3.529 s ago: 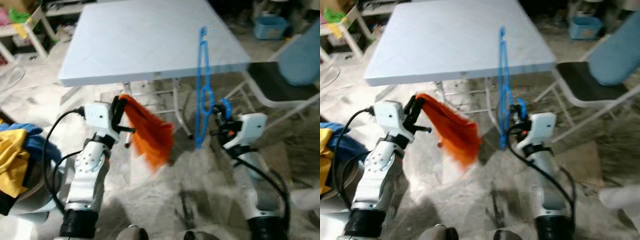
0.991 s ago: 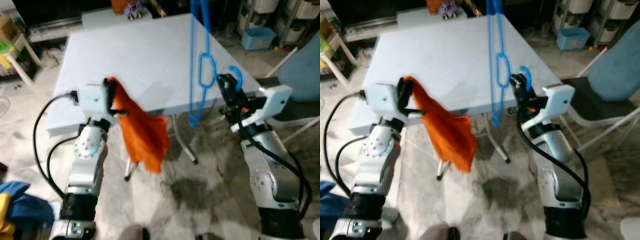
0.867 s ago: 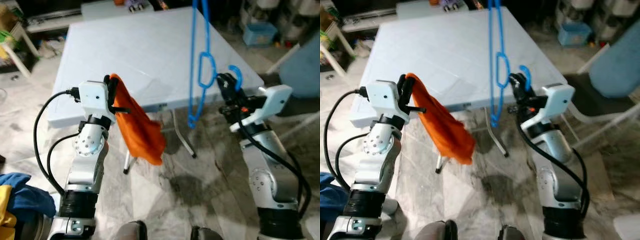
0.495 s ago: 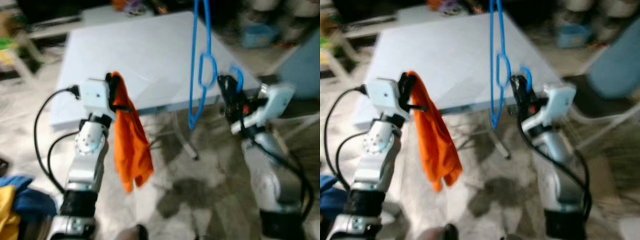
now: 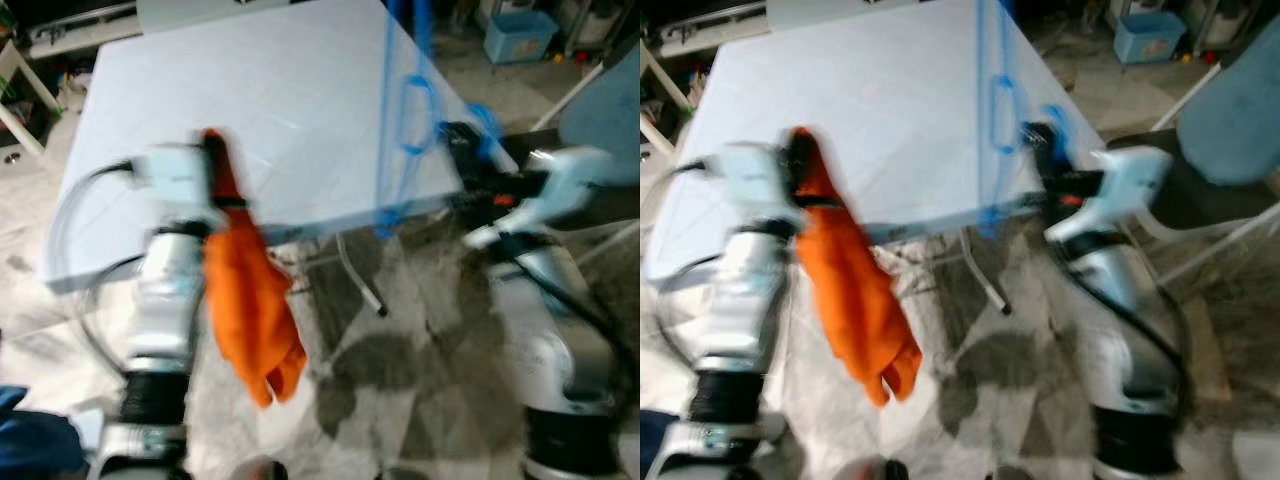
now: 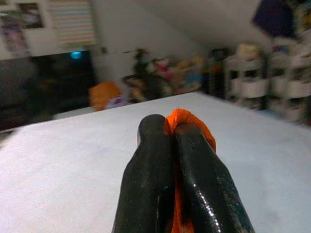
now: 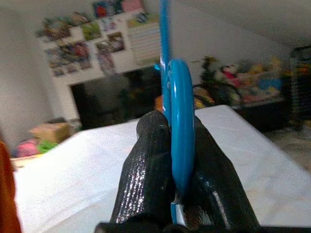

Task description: Hang hanger

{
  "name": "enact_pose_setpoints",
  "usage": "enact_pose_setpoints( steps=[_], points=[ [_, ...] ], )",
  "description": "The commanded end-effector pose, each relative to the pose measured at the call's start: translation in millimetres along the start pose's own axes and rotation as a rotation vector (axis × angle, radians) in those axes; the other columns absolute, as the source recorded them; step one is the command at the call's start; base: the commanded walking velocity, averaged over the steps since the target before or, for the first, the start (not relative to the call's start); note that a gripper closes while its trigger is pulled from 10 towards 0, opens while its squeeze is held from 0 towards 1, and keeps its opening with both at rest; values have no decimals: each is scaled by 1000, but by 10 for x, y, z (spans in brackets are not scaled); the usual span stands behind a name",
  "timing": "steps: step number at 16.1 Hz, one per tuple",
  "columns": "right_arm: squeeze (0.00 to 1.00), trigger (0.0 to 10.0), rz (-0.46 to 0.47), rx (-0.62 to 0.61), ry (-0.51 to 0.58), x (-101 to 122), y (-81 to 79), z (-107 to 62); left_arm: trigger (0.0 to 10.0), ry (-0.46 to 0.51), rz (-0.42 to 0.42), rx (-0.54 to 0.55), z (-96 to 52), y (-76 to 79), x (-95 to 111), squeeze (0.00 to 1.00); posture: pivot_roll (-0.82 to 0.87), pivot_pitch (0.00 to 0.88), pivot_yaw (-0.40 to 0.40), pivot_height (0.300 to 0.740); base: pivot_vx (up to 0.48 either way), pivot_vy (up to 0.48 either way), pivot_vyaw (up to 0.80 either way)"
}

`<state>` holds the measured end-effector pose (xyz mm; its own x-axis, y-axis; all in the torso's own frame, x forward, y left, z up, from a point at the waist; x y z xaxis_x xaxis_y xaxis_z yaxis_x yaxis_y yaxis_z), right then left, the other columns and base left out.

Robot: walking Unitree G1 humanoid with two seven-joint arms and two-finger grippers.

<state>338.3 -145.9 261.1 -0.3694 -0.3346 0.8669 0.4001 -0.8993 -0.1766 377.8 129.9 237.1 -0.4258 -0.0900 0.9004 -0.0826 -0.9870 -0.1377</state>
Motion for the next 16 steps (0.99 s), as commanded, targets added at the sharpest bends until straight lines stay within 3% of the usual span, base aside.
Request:
enact_pose_setpoints(
  steps=[1,7,16],
  points=[
    [0,10000,22,57,16,22,-181,53,10000,24,29,61,4,-199,76,0,-50,145,62,740,0,0,0],
    [0,10000,26,55,-10,-49,-152,24,10000,58,69,102,78,-271,171,0,-53,137,62,740,0,0,0],
    [0,10000,18,30,-18,-89,-105,-26,10000,41,86,110,95,-288,132,0,-55,141,76,740,0,0,0]
  ],
)
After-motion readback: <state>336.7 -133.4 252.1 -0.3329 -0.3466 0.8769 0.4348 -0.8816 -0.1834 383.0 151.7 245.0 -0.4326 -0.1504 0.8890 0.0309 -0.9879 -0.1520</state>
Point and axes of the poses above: a point about 5 cm out from each wrist's last joint towards the gripper, its own z axis pointing out of the wrist towards the gripper, its own x axis along the axis of the wrist's last joint, y = z × x, the point moved 5 cm from there along z, pointing out of the wrist towards the gripper, and after that the axes turned 5 degrees about z, right-handed, at the moved point
